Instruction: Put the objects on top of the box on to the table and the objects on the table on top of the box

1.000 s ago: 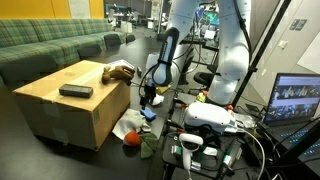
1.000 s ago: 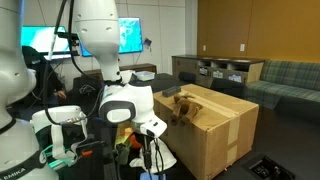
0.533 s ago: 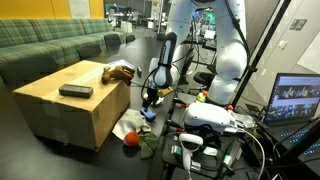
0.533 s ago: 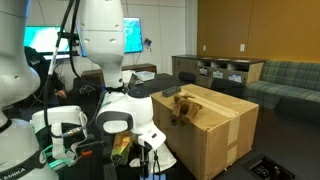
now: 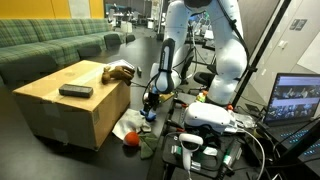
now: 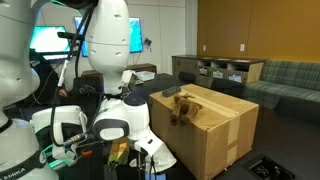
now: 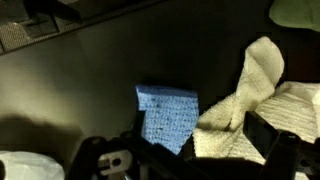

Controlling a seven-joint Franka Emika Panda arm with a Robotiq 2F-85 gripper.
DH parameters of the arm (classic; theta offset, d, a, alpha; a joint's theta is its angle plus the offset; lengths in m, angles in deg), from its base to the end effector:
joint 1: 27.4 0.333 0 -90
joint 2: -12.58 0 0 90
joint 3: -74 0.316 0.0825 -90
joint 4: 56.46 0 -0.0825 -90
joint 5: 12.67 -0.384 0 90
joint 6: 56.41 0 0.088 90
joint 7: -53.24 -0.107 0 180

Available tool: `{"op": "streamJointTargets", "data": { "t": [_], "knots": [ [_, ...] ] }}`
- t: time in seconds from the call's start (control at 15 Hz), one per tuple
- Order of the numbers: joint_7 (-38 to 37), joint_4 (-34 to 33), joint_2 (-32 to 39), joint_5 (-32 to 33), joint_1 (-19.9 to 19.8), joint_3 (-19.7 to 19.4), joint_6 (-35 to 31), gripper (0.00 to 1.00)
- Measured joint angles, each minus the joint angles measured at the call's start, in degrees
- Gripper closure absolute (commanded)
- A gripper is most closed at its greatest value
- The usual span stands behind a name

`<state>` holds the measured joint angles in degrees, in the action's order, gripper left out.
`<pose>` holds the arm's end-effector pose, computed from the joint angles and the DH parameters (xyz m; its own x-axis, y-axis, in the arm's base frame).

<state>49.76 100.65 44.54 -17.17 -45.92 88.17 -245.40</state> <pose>0.3503 -0.0124 0.0642 0.9686 -0.2485 -0.0045 -0.2473 -0.9617 -0.1179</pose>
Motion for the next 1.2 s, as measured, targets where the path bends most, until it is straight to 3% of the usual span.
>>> {"op": "streamJointTargets", "data": {
  "t": [1.07,1.2],
  "knots": [
    [-0.22,-0.1,7.47,1.04,8.95,-5.96,-11.59,0.0],
    [-0.22,-0.27,7.78,1.04,9.87,-6.53,-11.83,0.26]
  ]
}}
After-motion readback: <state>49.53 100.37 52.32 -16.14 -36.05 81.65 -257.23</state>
